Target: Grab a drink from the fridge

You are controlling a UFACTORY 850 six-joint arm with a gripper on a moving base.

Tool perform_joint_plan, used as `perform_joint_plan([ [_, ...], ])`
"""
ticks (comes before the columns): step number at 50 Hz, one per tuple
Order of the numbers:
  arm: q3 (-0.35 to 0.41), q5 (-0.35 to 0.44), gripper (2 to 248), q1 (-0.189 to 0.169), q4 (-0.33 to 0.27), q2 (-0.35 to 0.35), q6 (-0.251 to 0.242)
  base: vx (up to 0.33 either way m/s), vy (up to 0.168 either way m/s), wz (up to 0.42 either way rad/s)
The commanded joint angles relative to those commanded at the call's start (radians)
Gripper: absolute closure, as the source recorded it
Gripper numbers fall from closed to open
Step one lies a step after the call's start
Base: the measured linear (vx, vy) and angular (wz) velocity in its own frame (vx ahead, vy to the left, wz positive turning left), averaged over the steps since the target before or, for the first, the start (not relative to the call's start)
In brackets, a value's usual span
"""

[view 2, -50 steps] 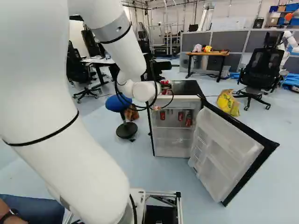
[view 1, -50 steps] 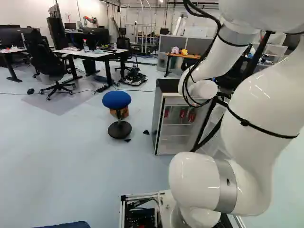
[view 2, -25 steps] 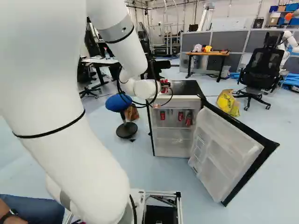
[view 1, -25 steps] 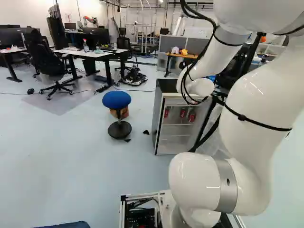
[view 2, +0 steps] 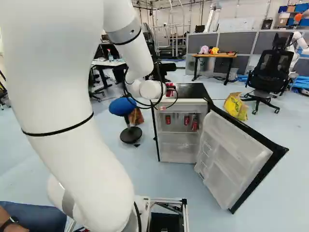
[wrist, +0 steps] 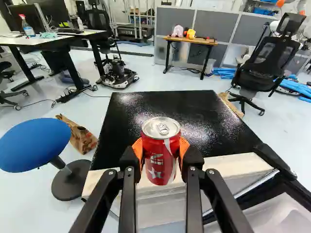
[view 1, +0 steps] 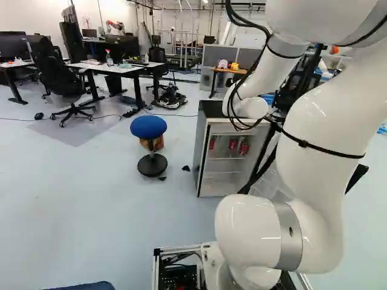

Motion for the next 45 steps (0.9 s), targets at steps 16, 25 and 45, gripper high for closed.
perform_joint_plan([
  [16, -0.043, -0.015, 156, 0.010, 0.022, -0.038, 0.000, 0.000, 0.000, 0.000],
  [25, -0.068, -0.015, 156, 0.013, 0.033, -0.060, 0.000, 0.000, 0.000, 0.000],
  [45, -0.126, -0.015, 156, 0.021, 0.052, -0.110, 0.000, 0.000, 0.000, 0.000],
])
